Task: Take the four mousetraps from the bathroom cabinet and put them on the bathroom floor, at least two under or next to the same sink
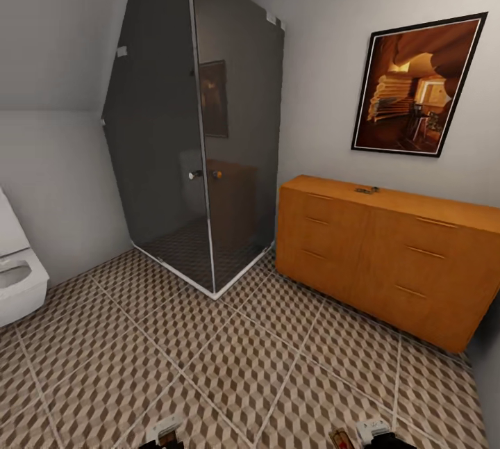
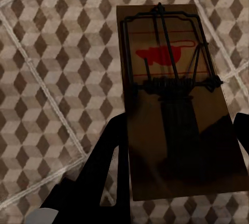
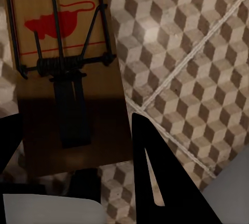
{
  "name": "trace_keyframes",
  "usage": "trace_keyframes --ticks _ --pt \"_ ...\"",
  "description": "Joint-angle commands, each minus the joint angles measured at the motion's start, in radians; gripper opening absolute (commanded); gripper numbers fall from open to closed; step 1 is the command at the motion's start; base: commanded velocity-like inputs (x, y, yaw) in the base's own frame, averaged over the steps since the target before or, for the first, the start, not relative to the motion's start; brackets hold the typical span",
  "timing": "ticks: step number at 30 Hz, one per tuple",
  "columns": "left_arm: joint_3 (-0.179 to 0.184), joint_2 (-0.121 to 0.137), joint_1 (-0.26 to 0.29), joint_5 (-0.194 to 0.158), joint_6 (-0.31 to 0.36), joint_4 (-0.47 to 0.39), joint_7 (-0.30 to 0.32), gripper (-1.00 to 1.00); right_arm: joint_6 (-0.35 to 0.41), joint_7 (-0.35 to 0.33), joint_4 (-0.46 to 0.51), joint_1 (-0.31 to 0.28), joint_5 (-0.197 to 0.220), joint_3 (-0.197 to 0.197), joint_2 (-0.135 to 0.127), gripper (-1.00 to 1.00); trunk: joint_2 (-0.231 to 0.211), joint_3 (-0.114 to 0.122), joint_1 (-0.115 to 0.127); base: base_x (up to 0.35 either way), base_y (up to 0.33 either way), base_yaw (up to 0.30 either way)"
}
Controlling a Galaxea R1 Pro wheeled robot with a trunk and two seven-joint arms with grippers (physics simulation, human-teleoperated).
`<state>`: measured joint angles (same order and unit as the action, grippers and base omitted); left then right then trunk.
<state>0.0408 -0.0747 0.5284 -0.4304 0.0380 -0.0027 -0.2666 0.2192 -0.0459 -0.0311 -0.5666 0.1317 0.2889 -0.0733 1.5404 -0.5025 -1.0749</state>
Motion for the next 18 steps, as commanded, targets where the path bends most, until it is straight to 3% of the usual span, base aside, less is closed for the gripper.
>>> trace_keyframes --ticks 1,18 --pt "0.005 0.000 0.001 -0.002 0.004 0.000 -0.006 -1.00 0.002 -0.006 -0.001 -0.001 0.014 0.009 0.000 -1.00 0.001 -0.001 0.000 0.000 0.000 0.275" --pt "0.005 0.000 0.001 -0.001 0.000 0.000 -0.006 -1.00 0.003 -0.007 -0.001 -0.001 0.014 0.008 -0.003 -1.00 0.001 -0.001 0.000 0.000 0.000 0.277"
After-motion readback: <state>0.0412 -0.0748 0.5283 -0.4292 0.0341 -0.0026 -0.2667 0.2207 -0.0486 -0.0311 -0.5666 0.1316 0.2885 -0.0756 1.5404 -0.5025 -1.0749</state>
